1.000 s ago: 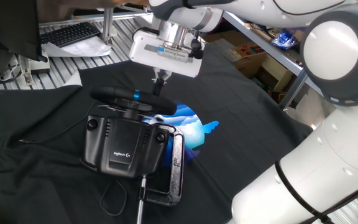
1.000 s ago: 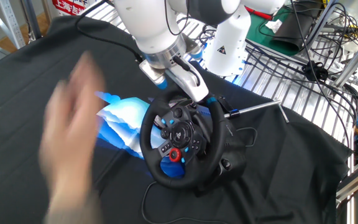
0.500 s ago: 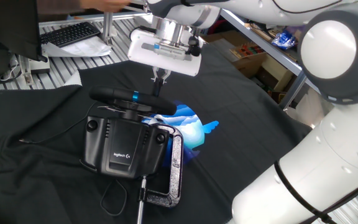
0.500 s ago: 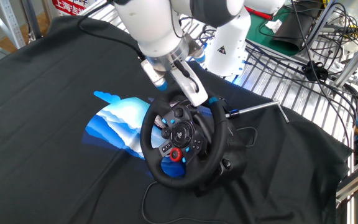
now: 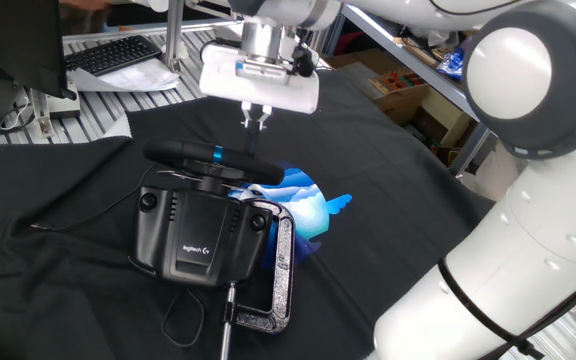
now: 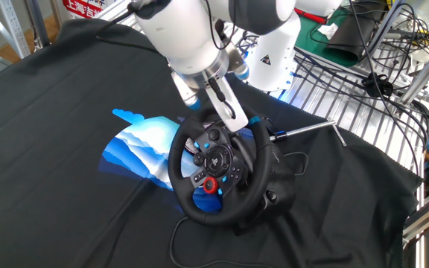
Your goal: Rotate the steering wheel 90 degrees clockwise
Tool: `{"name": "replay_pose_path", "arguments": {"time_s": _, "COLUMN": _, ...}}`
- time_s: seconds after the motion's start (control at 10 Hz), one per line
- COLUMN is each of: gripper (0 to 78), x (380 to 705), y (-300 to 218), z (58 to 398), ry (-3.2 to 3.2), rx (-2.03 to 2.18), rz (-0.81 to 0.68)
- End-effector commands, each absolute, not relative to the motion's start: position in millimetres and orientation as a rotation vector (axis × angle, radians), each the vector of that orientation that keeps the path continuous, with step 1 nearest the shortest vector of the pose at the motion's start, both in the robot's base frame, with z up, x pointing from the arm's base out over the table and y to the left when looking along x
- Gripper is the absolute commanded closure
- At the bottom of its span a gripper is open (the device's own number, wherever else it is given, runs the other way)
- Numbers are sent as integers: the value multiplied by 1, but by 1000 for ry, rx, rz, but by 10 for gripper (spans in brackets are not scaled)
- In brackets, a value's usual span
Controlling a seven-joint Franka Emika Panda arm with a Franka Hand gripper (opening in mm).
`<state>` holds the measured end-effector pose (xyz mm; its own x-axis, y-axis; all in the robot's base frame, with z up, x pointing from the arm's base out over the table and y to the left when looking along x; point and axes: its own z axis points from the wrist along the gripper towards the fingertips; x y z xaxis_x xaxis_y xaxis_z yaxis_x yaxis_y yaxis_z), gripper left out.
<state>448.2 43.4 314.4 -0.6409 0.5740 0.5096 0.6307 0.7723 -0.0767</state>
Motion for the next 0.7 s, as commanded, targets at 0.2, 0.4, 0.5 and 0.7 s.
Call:
{"name": "replay_pose_path", "arguments": {"time_s": 0.2, "gripper": 764, "x": 446, "y": 55, "z": 329, "ry": -2374, "rx": -1023, "rz": -106}}
{"name": "replay_pose_path", "arguments": {"time_s": 0.4, "gripper": 764, "x": 445, "y": 55, "z": 329, "ry": -2342, "rx": -1088, "rz": -92}}
{"name": "replay_pose_path", "arguments": {"time_s": 0.5, "gripper": 764, "x": 445, "y": 55, "z": 329, "ry": -2322, "rx": -1118, "rz": -100}}
{"name": "replay_pose_path", "arguments": {"time_s": 0.7, "gripper": 764, "x": 445, "y": 55, "z": 329, "ry": -2306, "rx": -1169, "rz": -89}}
